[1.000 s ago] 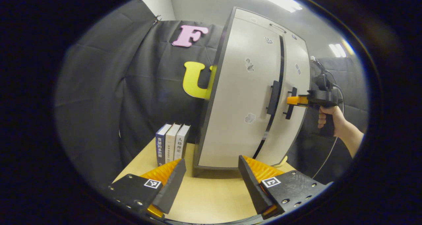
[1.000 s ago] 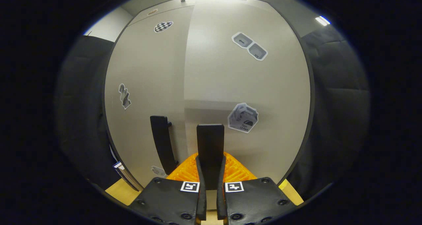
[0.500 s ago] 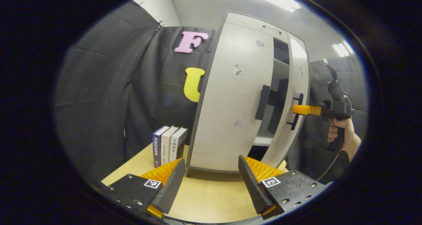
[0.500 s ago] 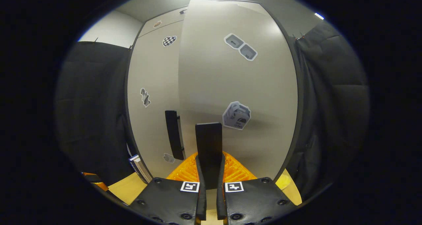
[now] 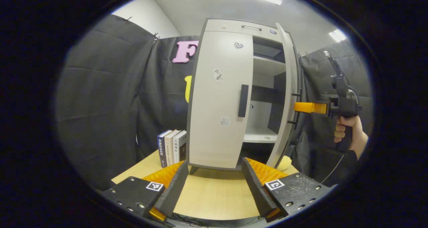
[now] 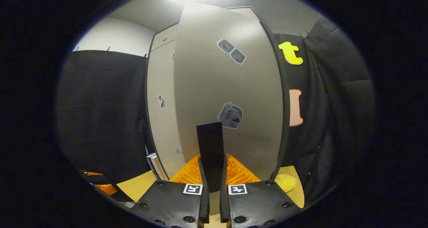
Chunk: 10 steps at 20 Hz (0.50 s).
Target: Open the right door of the double-door shoe cabinet with the right hand, and open the left door with the left hand.
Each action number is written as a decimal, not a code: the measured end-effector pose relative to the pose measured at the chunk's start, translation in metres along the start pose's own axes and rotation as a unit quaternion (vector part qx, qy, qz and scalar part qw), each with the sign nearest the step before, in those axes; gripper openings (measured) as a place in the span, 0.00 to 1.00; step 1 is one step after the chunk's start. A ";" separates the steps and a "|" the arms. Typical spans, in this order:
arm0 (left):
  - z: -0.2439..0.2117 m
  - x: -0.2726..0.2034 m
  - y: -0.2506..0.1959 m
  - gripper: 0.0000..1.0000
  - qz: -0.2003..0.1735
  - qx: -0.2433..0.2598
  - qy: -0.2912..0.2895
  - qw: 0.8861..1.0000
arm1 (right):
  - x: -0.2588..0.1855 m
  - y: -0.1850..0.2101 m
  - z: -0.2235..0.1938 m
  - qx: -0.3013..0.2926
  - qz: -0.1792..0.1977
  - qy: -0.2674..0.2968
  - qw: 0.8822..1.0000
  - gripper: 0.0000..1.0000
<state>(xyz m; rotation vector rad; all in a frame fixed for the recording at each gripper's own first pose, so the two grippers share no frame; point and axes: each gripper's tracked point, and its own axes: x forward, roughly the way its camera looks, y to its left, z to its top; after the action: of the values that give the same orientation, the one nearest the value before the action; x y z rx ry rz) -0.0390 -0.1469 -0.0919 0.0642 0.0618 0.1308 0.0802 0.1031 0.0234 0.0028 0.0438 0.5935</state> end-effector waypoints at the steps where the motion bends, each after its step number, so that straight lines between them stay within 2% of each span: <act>1: -0.006 -0.005 -0.013 0.94 -0.002 -0.001 0.004 1.000 | -0.008 -0.007 0.000 0.002 0.000 -0.003 1.000 0.11; 2: -0.013 -0.010 -0.025 0.94 -0.006 -0.003 0.010 1.000 | -0.016 -0.013 -0.001 0.002 0.001 -0.002 1.000 0.14; 6: -0.028 -0.028 -0.060 0.96 -0.019 -0.018 0.022 0.999 | -0.039 -0.044 -0.001 0.008 -0.008 0.001 1.000 0.14; 10: -0.030 -0.032 -0.077 0.95 -0.031 -0.006 0.027 0.999 | -0.067 -0.084 -0.003 0.021 -0.027 0.004 0.999 0.10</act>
<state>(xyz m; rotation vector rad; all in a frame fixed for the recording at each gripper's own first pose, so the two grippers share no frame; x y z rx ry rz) -0.0626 -0.2256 -0.1252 0.0472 0.1175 0.0707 0.0720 -0.0043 0.0216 0.0392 0.0647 0.5385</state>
